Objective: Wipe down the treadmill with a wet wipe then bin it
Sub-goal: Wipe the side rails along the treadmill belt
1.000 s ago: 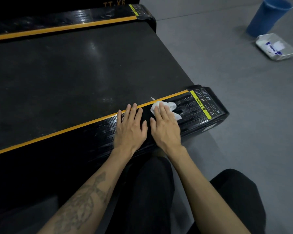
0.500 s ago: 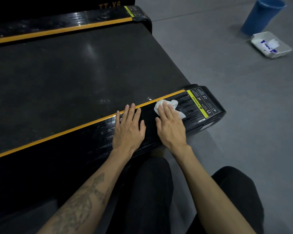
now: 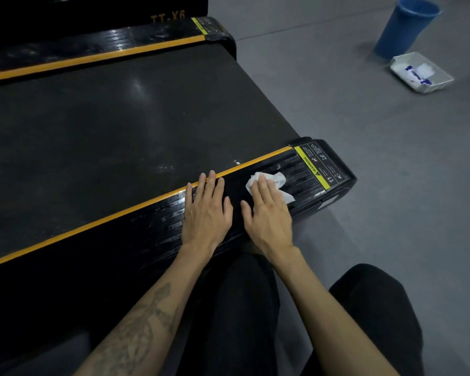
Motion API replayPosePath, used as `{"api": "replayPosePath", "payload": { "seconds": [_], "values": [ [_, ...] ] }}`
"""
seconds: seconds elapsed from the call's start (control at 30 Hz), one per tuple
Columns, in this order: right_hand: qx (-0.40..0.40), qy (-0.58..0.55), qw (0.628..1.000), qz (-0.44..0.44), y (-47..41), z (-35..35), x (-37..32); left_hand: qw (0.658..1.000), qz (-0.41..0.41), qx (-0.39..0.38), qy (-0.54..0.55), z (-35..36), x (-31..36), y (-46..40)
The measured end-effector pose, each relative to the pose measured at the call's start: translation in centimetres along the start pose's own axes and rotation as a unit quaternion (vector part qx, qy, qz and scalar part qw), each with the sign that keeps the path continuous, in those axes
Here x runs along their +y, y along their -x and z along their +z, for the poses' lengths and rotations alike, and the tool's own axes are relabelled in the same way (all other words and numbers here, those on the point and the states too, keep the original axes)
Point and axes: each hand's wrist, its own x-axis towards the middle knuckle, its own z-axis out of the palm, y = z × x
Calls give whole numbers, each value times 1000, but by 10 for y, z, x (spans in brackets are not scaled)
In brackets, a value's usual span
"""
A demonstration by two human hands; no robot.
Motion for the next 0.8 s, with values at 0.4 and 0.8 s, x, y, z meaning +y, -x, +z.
{"api": "replayPosePath", "payload": {
  "seconds": [0.4, 0.8],
  "values": [
    [17, -2, 1000, -22, -2, -2, 2, 1000, 18, 0, 11, 0, -1, -1],
    [2, 5, 1000, -27, -8, -8, 14, 999, 28, 1, 17, 0, 0, 0]
  ]
}}
